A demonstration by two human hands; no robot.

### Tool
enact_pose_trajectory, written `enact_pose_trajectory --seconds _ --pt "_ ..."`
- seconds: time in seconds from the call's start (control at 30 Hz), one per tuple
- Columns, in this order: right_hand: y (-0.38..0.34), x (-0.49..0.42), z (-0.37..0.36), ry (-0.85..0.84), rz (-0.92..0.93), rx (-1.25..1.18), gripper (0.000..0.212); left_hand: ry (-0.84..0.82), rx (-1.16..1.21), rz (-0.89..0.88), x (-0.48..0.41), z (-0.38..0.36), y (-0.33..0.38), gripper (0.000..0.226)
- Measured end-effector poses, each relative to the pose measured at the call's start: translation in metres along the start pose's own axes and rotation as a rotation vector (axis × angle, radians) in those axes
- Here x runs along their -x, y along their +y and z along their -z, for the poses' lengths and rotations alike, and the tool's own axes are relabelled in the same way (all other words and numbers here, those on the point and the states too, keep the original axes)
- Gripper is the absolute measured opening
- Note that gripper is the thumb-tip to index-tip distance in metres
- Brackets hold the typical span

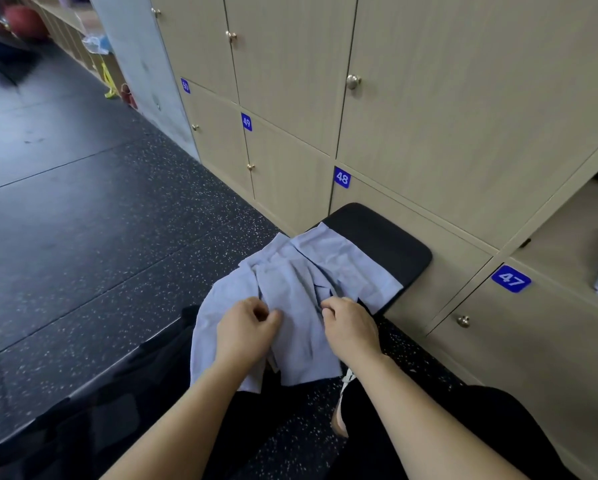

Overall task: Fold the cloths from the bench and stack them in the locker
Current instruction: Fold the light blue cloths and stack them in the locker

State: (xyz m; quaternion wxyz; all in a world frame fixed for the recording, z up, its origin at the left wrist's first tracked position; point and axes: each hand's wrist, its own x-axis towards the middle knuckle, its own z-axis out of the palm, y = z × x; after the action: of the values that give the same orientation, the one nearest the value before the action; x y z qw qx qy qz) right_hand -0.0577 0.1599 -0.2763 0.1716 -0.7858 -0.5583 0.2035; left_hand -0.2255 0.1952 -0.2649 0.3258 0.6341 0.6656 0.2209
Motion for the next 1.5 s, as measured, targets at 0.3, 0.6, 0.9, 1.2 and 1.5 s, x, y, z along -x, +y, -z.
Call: enact_pose_trajectory --seconds 0.3,0.6,0.9,1.2,1.5 --pt "-0.022 0.004 -0.011 -0.065 -0.054 -0.088 0.028 -0.008 -0.021 -0.002 0.007 0.029 -0.026 0.021" --pt "-0.027 -0.001 -0.008 -0.043 -0.246 -0.483 0.025 0.053 0.14 0.081 0.008 0.033 -0.024 0.02" --pt "-0.048 0.007 0.063 0.09 -0.136 -0.862 0.029 0.033 0.603 -0.055 0.011 0.064 0.026 0.023" --pt "-0.057 0.019 0.137 0.277 0.068 -0.785 0.019 0.034 0.382 -0.284 0.02 0.094 0.088 0.018" --pt "-0.069 0.031 0.196 0.292 0.217 -0.925 0.02 -0.158 0.271 -0.415 0.036 0.127 0.153 0.024"
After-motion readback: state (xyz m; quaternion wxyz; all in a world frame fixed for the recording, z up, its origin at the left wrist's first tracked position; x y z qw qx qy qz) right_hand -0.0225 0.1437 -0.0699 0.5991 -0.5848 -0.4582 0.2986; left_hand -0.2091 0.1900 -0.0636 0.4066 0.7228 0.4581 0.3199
